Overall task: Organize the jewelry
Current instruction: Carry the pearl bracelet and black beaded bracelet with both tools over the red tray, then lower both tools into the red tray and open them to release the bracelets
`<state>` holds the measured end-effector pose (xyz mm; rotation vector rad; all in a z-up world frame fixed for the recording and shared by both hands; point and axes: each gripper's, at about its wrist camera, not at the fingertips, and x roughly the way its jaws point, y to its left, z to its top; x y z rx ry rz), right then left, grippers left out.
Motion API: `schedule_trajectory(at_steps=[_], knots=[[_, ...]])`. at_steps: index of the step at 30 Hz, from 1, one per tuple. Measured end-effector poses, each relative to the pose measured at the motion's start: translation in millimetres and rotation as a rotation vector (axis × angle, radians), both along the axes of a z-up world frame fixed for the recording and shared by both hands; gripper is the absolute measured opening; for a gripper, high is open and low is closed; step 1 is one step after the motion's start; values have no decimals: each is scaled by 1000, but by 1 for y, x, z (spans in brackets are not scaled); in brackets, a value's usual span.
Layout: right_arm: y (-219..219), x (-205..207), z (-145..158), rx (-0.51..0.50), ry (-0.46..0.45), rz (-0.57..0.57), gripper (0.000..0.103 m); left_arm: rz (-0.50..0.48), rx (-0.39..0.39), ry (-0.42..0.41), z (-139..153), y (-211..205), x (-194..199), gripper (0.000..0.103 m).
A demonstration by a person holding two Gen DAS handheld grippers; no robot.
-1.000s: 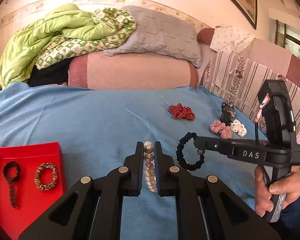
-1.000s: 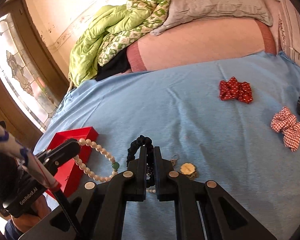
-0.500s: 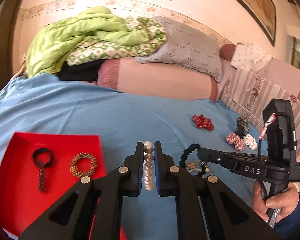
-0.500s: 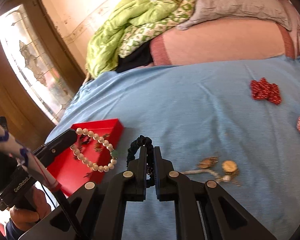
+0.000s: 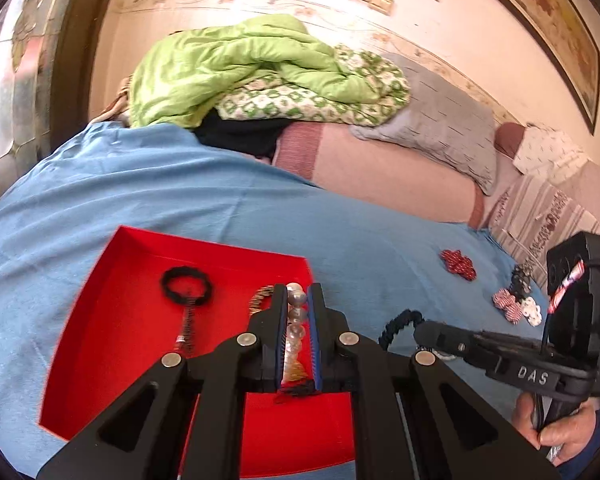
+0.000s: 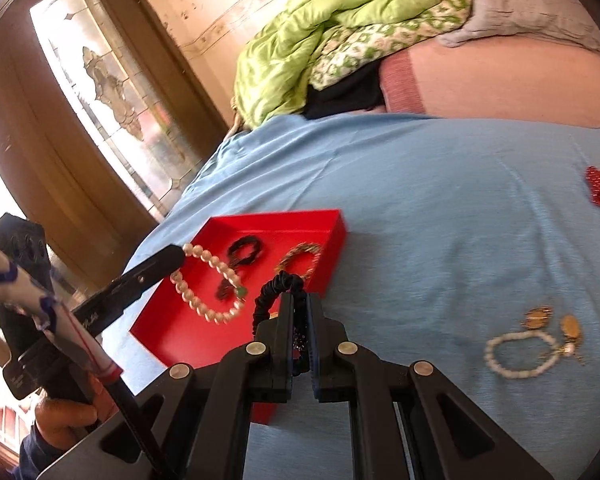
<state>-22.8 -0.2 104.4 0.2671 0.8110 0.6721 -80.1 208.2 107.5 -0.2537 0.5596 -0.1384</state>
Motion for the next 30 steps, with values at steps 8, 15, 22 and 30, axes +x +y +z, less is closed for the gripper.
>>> schedule_trajectory(at_steps=[8,15,22,30], knots=[[37,5,-11,7,39,73,7,71,-25,43,-13,40,3,9],[71,13,-20,4,62,110,7,127,-25,88,-26,63,6,9],[96,27,-34,24,112,130,7,168,-43,113,-34,78,9,9],[115,40,-43,6,118,145,7,197,-28,142,-40,83,18,9]])
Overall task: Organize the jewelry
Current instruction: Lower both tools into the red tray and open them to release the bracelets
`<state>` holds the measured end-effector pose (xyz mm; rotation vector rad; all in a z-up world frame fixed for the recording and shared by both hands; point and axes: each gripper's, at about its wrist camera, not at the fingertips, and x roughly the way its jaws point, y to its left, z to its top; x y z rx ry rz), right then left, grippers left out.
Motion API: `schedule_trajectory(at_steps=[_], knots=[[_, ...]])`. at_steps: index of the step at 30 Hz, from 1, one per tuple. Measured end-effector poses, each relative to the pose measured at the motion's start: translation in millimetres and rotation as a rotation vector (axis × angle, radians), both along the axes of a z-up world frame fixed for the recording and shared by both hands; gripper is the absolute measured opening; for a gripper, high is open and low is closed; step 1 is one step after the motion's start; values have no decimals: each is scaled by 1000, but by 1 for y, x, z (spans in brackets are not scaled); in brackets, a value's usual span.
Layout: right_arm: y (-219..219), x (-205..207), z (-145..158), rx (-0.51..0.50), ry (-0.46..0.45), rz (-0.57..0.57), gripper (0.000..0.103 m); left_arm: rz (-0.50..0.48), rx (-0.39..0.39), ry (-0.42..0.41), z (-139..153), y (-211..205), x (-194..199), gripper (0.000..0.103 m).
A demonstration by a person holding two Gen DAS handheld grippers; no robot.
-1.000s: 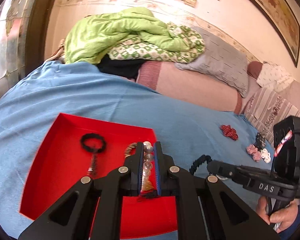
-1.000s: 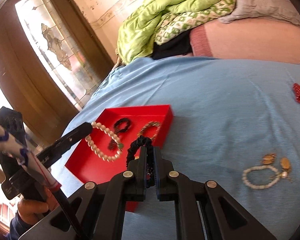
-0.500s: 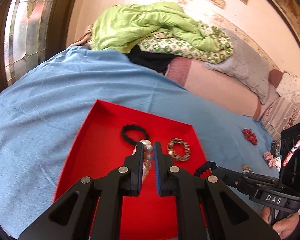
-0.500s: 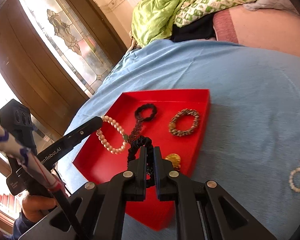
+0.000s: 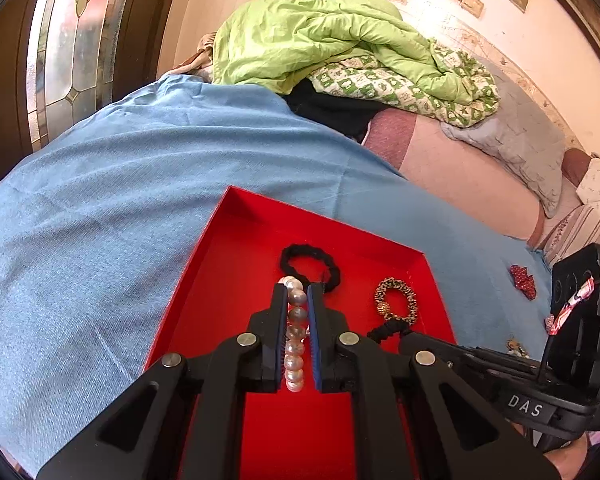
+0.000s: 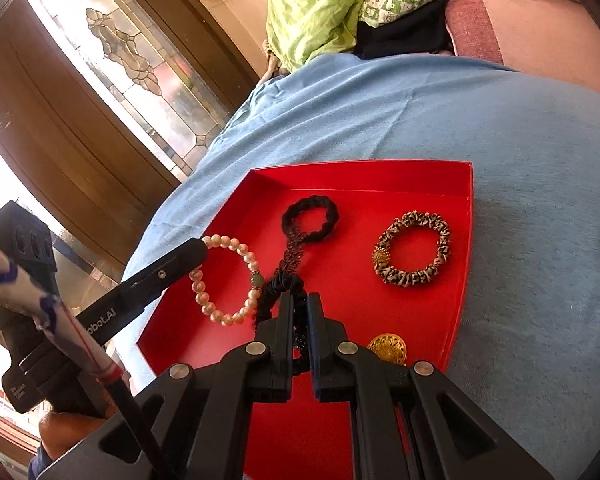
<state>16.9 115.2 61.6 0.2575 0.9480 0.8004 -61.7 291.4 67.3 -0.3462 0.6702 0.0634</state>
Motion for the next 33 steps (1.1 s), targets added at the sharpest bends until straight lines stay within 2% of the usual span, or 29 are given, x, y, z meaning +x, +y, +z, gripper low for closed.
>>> schedule_trajectory(at_steps=[9,33], knots=[[3,11,-14,-35,25,-6,8,13,15,27,-5,1,7,9],[8,5,-11,-112,-63,0,9,10,43,56,-9,-4,14,9]])
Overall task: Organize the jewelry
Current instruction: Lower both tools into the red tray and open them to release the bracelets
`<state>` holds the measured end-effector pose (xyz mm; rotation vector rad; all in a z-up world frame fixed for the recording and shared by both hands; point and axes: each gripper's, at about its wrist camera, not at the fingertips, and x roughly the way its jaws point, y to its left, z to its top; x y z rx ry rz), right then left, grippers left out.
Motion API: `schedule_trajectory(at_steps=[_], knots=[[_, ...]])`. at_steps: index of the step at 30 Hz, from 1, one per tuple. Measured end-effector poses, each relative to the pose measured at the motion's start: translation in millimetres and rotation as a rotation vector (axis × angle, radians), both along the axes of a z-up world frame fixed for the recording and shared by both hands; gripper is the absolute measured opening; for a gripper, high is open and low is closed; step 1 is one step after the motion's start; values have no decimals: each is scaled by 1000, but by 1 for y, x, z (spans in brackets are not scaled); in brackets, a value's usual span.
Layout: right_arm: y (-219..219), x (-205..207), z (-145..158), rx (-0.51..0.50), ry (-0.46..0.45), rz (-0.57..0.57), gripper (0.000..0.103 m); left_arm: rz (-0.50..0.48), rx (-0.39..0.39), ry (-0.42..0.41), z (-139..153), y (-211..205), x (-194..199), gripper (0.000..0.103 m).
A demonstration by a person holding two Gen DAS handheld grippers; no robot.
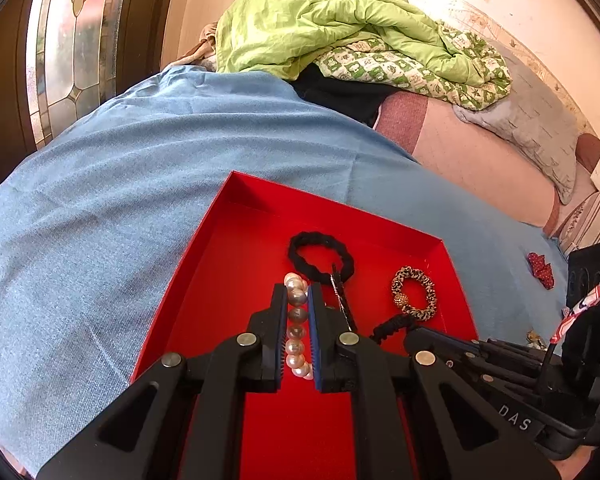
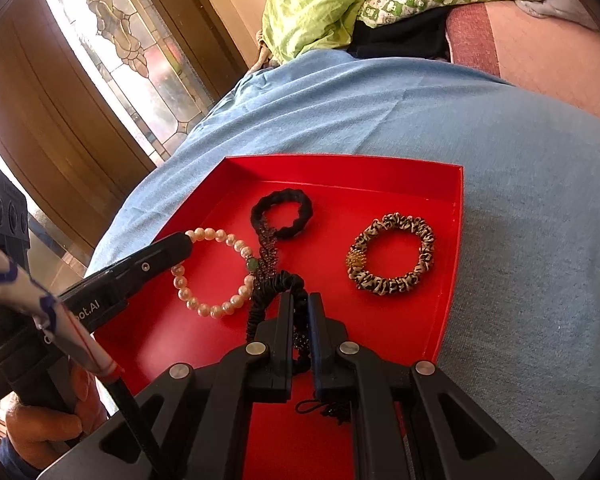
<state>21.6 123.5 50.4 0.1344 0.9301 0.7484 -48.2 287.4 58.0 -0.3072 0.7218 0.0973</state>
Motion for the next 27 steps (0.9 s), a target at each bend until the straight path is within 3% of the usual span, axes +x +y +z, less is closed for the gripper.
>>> schedule_trajectory(at_steps=[27], knots=[[3,-4,0,-22,-18,13,11,16,-15,12,-3,6,1,9]])
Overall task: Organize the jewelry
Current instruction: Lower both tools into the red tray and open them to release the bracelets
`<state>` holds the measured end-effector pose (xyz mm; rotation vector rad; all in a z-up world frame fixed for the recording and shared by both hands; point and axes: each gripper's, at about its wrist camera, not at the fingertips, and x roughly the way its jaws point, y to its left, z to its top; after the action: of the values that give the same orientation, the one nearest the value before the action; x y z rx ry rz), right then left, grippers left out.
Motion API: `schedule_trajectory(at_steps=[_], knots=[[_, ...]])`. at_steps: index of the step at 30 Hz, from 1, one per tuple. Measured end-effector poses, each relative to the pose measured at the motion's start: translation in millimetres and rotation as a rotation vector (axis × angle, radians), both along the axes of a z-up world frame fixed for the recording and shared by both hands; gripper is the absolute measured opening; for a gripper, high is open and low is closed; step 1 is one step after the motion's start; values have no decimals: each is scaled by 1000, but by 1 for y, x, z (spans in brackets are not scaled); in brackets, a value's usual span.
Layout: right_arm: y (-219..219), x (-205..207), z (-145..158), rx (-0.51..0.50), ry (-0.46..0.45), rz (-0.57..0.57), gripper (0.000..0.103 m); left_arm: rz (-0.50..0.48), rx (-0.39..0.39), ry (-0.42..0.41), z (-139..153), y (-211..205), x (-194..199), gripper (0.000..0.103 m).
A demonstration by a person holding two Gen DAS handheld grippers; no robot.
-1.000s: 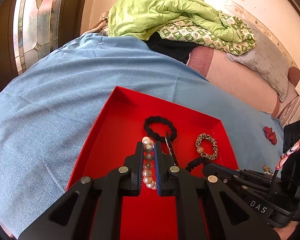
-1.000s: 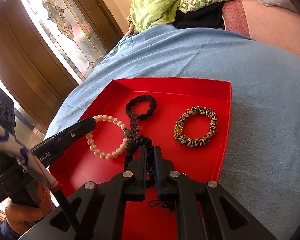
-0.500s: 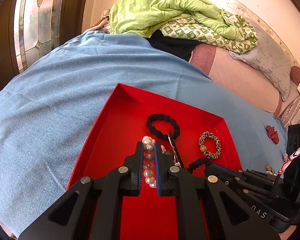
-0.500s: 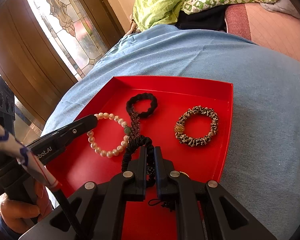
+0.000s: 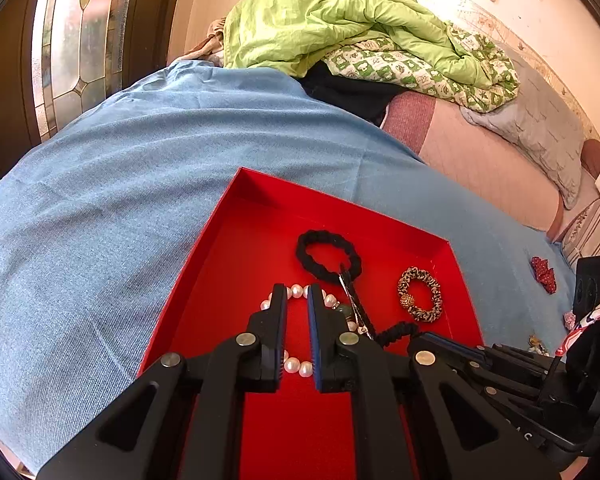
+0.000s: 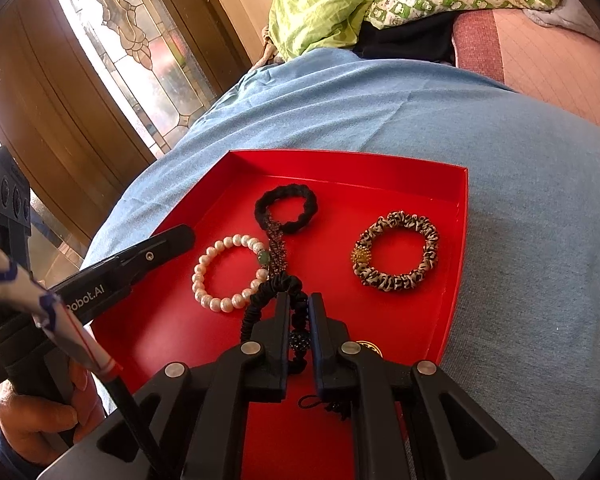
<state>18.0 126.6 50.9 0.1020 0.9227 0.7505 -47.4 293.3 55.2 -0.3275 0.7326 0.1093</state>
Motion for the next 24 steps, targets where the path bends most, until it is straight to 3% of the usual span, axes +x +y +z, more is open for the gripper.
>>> schedule_trajectory(at_steps=[4,24], knots=[[-1,-1,3,7,-11,-1,20,1,-3,-6,2,0,0,9],[-12,-4,17,73,-1,-9,20,-17,-7,-15,6,-11,4,9]])
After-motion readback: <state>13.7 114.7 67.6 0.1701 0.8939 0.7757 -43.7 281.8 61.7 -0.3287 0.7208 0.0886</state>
